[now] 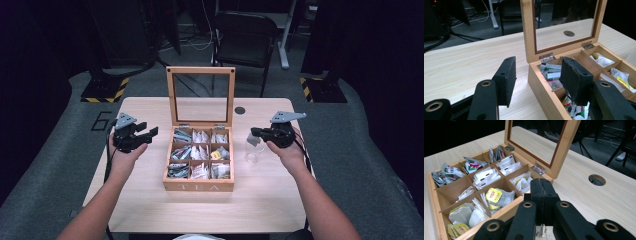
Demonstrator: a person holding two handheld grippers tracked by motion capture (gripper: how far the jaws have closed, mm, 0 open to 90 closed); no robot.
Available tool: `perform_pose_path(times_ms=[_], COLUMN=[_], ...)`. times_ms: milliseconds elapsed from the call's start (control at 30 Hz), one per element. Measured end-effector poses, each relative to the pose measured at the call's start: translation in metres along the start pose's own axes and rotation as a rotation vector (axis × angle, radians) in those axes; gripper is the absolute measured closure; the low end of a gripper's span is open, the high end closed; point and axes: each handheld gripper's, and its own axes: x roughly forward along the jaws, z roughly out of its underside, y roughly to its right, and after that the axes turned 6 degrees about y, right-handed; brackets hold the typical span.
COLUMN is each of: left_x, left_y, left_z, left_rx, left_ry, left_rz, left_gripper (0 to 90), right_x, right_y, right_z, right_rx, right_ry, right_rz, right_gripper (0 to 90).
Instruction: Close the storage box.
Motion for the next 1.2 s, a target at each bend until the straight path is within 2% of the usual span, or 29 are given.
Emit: perform_pose_path(times_ms=[500, 1200], left_x=[0.000, 0.000], left_y=[0.000, 0.000], left_z=[0.001, 0.002], left_rx=[-0.001, -0.002], left_ry=[-0.002, -0.003], left_rz=[0.002, 0.004], left_gripper=[46.3, 46.3], right_x=[0.009, 0.021], right_y=[0.007, 0.007], right_z=[0.015, 0.035], right_rx=[0.018, 0.027], right_ry=[-0.032, -0.089], right_rz=[0.020, 0.037], right_gripper=[90.0, 89.9])
